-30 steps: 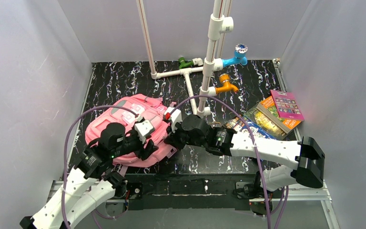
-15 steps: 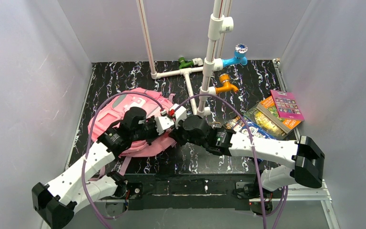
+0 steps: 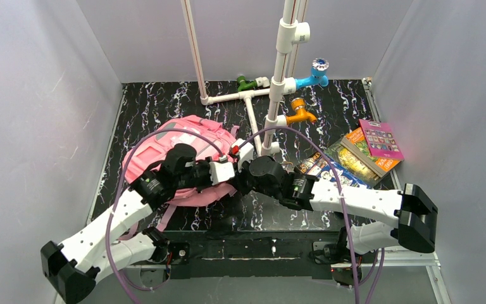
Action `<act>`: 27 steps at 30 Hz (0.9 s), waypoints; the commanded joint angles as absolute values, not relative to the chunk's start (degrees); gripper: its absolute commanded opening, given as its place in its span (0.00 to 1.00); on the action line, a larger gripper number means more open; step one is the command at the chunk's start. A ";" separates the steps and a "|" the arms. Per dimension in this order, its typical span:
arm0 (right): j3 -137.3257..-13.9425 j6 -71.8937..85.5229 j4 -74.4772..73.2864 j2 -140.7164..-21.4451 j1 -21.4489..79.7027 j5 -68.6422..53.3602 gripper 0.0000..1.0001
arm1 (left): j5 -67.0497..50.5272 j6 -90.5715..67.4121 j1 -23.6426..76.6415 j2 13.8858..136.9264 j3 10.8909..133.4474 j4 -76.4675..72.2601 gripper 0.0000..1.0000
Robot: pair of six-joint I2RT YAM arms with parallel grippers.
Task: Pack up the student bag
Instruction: Unzip the student bag at the center of the board.
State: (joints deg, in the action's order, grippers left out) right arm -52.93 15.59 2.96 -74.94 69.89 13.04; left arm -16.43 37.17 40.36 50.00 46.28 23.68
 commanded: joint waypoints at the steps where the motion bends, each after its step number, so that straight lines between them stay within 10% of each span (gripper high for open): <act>1: -54.37 16.87 7.25 -75.20 71.54 7.78 0.01 | -12.91 44.81 40.43 54.44 53.57 14.19 0.02; 14: -61.14 16.41 11.82 -82.48 71.54 9.17 0.01 | -4.82 46.92 35.33 50.94 62.40 22.69 0.00; 27: -63.78 11.91 2.18 -83.26 70.61 12.02 0.01 | -5.42 24.97 35.33 26.39 44.22 35.80 0.00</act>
State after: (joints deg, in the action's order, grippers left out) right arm -60.97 15.07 8.78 -83.92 71.61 10.04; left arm -7.68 28.77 35.38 33.61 45.41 33.65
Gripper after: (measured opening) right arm 0.057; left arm 0.077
